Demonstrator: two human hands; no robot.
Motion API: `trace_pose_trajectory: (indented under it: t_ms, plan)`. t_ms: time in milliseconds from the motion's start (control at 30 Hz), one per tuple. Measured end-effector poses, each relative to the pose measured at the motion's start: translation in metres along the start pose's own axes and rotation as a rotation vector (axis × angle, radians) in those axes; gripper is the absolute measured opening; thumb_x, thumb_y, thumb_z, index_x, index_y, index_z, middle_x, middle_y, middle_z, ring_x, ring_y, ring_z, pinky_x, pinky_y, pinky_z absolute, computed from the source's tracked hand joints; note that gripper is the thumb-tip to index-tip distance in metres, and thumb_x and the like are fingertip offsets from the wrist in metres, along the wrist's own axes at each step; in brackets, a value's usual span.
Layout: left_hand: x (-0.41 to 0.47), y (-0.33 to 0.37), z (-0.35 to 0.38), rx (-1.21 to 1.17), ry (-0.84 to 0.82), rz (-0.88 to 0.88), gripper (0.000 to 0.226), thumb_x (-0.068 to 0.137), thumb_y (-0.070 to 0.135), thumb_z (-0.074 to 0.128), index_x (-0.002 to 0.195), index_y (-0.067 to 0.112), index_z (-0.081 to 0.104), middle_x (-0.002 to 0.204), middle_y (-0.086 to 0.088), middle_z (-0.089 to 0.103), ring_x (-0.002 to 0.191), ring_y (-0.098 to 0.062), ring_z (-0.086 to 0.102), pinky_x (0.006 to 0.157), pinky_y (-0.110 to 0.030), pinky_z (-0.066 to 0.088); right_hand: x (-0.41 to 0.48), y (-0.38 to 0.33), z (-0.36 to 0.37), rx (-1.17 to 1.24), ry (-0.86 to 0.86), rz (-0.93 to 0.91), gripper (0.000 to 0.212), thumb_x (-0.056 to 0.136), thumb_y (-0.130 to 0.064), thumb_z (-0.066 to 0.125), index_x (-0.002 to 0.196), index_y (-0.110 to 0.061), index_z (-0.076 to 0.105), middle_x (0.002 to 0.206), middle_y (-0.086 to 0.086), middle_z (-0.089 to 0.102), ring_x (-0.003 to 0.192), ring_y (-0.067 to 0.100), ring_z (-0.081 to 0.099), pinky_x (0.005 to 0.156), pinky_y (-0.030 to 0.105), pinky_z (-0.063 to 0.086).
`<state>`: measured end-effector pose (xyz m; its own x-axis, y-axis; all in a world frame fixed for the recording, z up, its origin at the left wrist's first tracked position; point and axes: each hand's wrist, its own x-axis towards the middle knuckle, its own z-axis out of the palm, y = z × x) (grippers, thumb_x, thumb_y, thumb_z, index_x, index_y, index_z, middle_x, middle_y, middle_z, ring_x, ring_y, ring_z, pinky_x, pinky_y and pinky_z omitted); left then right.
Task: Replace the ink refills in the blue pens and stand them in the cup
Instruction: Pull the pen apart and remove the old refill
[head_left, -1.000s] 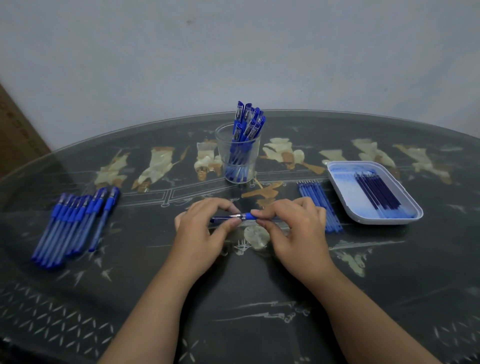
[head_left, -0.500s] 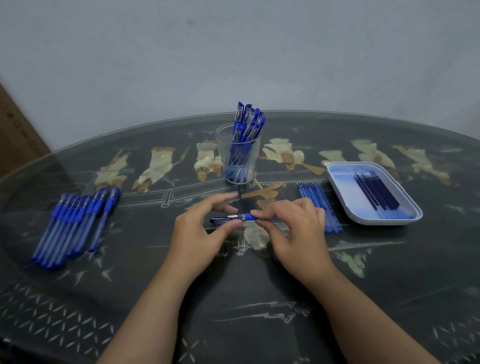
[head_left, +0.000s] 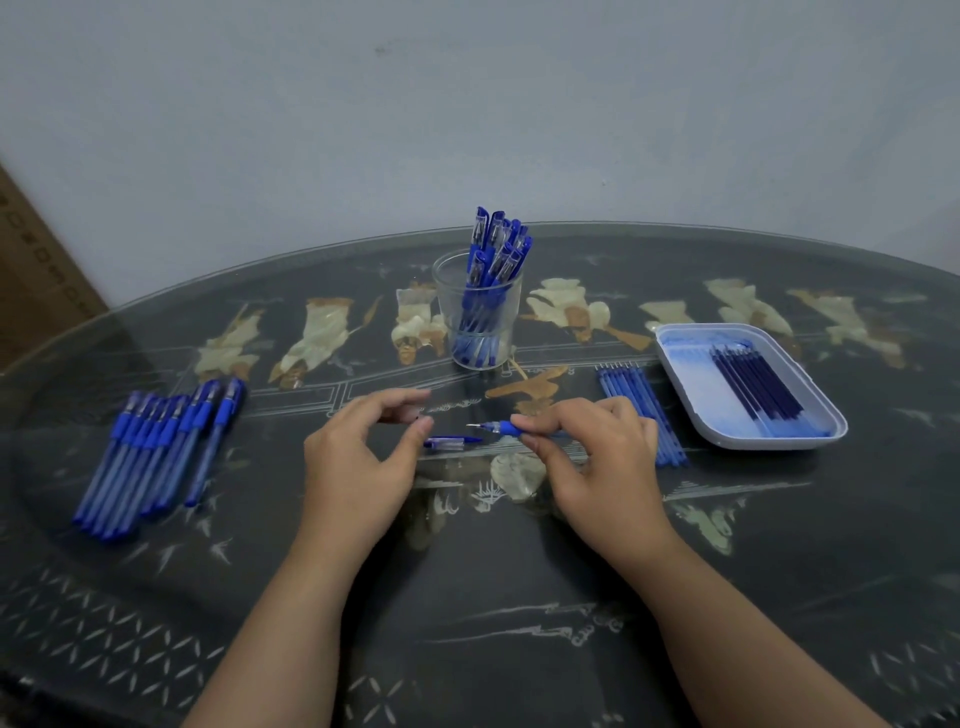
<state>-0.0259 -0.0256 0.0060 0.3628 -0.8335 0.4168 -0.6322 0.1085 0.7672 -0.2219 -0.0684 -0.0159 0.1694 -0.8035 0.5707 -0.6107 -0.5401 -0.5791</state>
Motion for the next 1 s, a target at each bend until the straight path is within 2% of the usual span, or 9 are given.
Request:
trace_pose_trajectory:
  t_ms: [67,100,200,367,467,600,700,800,1000]
  plan:
    - [-0.002,-0.002,-0.003,0.107,-0.027,-0.023,0.025,0.079,0.023,0.076,0.094,0.04,0.065,0.08,0.02,0.067,0.076,0.011,0.055,0.09,-0.035,0.041,0.0,-0.001,0.0,-0.003,0.001,0.003,0.011,0.083,-0.026,0.075,0.087,-0.035,0.07,0.084,-0.035,0.059,0.085,0.007,0.046,0.086,0.014,0.021]
    - [-0.002,-0.002,-0.004,0.153,-0.056,-0.042,0.026,0.079,0.026,0.076,0.092,0.042,0.061,0.078,0.021,0.067,0.082,0.009,0.056,0.091,-0.036,0.036,0.001,-0.001,0.0,-0.005,0.002,0.001,0.011,0.083,-0.026,0.075,0.087,-0.035,0.07,0.083,-0.036,0.059,0.085,0.007,0.046,0.086,0.015,0.021]
    - [-0.004,-0.002,-0.002,0.23,-0.122,-0.09,0.026,0.079,0.03,0.076,0.09,0.041,0.056,0.078,0.02,0.065,0.095,-0.001,0.058,0.088,-0.027,0.02,0.0,-0.002,-0.001,-0.006,0.0,0.001,0.012,0.084,-0.027,0.074,0.09,-0.036,0.07,0.085,-0.036,0.059,0.085,0.007,0.046,0.086,0.016,0.022]
    - [-0.003,-0.001,-0.003,0.188,-0.134,-0.136,0.028,0.075,0.033,0.079,0.092,0.038,0.057,0.079,0.021,0.067,0.096,0.001,0.057,0.088,-0.027,0.021,0.0,-0.008,-0.003,-0.033,-0.013,0.006,0.02,0.09,-0.035,0.064,0.107,-0.045,0.066,0.096,-0.033,0.063,0.086,0.008,0.048,0.089,0.017,0.021]
    - [-0.002,0.0,-0.004,0.165,-0.131,-0.148,0.029,0.073,0.038,0.08,0.091,0.038,0.057,0.083,0.021,0.067,0.096,0.004,0.056,0.089,-0.028,0.021,0.001,-0.012,-0.005,-0.071,0.013,-0.017,0.022,0.091,-0.037,0.058,0.11,-0.044,0.066,0.096,-0.029,0.065,0.087,0.008,0.051,0.088,0.028,0.024]
    - [-0.005,0.0,-0.005,0.08,0.076,-0.051,0.023,0.077,0.055,0.064,0.091,0.039,0.058,0.094,0.02,0.063,0.1,-0.001,0.055,0.1,-0.036,0.03,0.006,-0.026,-0.014,-0.011,0.058,0.021,0.019,0.089,-0.036,0.059,0.104,-0.041,0.068,0.093,-0.028,0.065,0.092,0.003,0.054,0.094,0.029,0.026]
    - [-0.009,0.009,-0.004,0.037,0.218,0.196,0.022,0.082,0.044,0.059,0.098,0.03,0.058,0.097,0.02,0.057,0.097,-0.003,0.054,0.095,-0.034,0.035,0.013,-0.039,-0.023,0.224,0.039,0.186,0.012,0.087,-0.031,0.069,0.093,-0.041,0.07,0.09,-0.02,0.064,0.09,0.003,0.055,0.087,0.029,0.04]
    - [-0.014,0.02,0.004,-0.052,0.145,0.372,0.023,0.081,0.033,0.069,0.097,0.019,0.063,0.094,0.011,0.062,0.092,-0.008,0.06,0.086,-0.034,0.047,0.017,-0.047,-0.032,0.525,-0.022,0.387,0.014,0.081,-0.015,0.077,0.089,-0.027,0.075,0.081,-0.008,0.072,0.073,0.0,0.061,0.072,0.016,0.046]
    - [-0.026,0.037,0.021,-0.446,-0.187,0.077,0.038,0.069,0.006,0.085,0.098,0.021,0.067,0.085,0.001,0.071,0.075,-0.013,0.07,0.07,-0.02,0.055,0.015,-0.048,-0.036,0.761,-0.098,0.564,0.016,0.08,-0.012,0.077,0.095,-0.014,0.075,0.086,-0.003,0.076,0.084,0.004,0.07,0.071,0.013,0.052]
